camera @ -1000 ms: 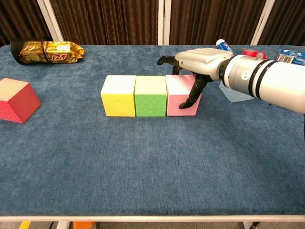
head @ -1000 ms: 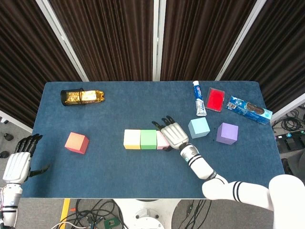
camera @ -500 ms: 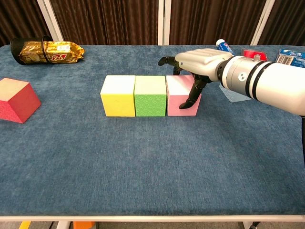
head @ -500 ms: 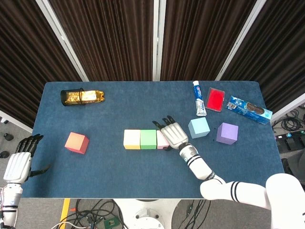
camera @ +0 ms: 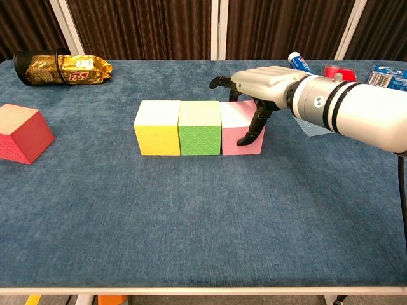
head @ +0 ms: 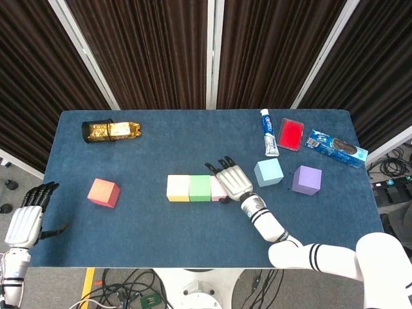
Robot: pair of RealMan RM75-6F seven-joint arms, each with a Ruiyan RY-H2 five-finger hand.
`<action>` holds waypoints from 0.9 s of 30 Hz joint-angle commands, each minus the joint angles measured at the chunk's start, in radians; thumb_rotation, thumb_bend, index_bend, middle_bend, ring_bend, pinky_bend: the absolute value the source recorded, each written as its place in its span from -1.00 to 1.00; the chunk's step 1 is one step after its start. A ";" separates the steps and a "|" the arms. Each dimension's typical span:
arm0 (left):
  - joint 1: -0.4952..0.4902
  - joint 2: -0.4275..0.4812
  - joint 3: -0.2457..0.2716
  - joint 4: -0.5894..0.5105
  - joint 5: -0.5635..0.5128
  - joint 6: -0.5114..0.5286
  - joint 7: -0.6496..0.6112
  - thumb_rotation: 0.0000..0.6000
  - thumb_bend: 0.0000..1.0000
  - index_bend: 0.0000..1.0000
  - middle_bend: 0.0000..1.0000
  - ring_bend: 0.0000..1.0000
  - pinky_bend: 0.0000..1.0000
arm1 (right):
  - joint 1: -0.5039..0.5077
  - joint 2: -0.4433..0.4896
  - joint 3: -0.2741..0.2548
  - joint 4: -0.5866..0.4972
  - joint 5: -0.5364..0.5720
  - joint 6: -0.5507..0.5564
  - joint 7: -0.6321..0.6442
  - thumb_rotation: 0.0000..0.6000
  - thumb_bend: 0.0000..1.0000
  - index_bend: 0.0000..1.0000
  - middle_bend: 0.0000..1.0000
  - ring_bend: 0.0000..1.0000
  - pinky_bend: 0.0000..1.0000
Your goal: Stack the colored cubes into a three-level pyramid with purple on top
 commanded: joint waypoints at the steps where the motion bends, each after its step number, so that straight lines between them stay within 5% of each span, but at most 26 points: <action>1: 0.000 0.001 -0.001 0.000 0.001 -0.001 -0.003 1.00 -0.64 -0.84 -0.88 -1.00 -0.89 | 0.000 0.003 0.000 -0.003 0.000 0.005 0.003 1.00 -0.81 -1.00 0.25 -0.82 -1.00; 27: -0.009 0.011 -0.003 -0.010 0.005 -0.023 0.005 1.00 -0.64 -0.84 -0.88 -1.00 -0.89 | -0.030 -0.009 -0.009 0.008 -0.037 0.037 0.072 1.00 -0.81 -1.00 0.26 -0.82 -1.00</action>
